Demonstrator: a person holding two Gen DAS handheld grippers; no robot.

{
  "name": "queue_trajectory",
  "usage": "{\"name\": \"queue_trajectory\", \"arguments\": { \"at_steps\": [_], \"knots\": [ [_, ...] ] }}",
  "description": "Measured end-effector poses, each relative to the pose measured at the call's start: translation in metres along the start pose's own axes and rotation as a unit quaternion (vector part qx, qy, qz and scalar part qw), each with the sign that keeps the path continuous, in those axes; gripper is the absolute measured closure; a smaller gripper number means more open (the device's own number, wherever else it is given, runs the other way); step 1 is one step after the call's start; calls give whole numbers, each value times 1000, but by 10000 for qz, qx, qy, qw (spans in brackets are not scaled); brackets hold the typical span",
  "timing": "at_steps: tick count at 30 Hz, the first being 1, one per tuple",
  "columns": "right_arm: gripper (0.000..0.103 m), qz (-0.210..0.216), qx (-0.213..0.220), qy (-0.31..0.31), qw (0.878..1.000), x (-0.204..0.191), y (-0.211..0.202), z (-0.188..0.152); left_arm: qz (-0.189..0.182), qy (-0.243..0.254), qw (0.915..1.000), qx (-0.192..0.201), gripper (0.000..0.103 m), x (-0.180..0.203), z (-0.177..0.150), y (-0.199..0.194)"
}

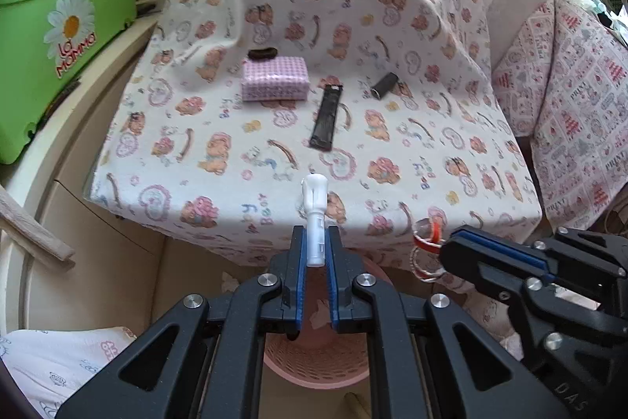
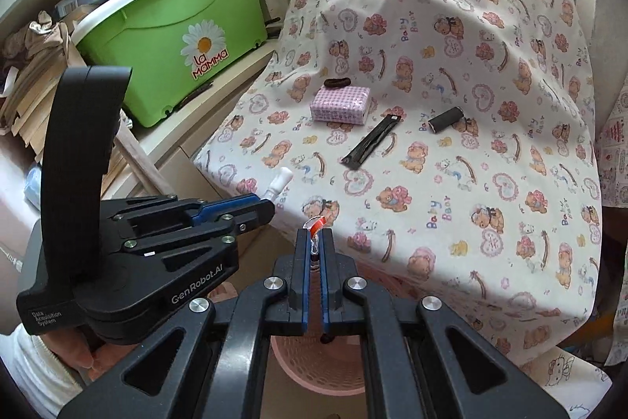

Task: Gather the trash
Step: 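Carry tube and hair tie over the wastebasket and open both tools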

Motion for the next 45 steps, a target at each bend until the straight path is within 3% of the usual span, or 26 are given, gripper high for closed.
{"name": "queue_trajectory", "arguments": {
  "at_steps": [2, 5, 9, 13, 18, 20, 24, 31, 37, 41, 45],
  "knots": [
    [98, -81, -138, -90, 9998, -2, 8, -9, -62, 27, 9998, -192, 95, 4, -6, 5],
    [98, -44, -411, 47, 9991, 3, 24, -25, 186, -84, 9995, -253, 95, 4, -14, 13],
    [98, -56, -762, 275, 9967, 11, 41, -44, -25, -223, 9969, -752, 95, 5, -27, 31],
    [98, -179, -1015, 147, 9946, 11, 54, -55, 23, -152, 9944, -1045, 95, 10, -38, 49],
    [98, -846, -1368, 15, 9870, 17, 77, -71, 166, -110, 9915, -1285, 95, 8, -50, 78],
    [98, -804, -1535, 66, 9849, 19, 87, -79, 268, -84, 9907, -1331, 95, 5, -54, 90],
    [98, -893, -1834, -57, 9790, 17, 106, -94, 273, -157, 9867, -1596, 95, 1, -64, 112],
    [98, -975, -2276, 257, 9685, 31, 135, -117, 412, -211, 9763, -2115, 95, -4, -85, 142],
    [98, -1043, -2416, 475, 9636, 38, 154, -134, 489, -124, 9734, -2234, 95, -1, -97, 164],
    [98, -1310, -2394, 390, 9612, 42, 164, -144, 597, 12, 9748, -2150, 95, -7, -102, 173],
    [98, -1268, -2730, 596, 9517, 43, 181, -159, 482, -273, 9688, -2417, 95, -19, -110, 184]
  ]
}}
Point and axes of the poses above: each gripper's, at about its wrist camera, not at the fingertips, and y roughly the way its jaws point, x to its right, z to its top, the point moved 3 cm from there along y, roughly the way its jaws point, and after that the axes turned 9 degrees about -y, right-handed, at the moved point
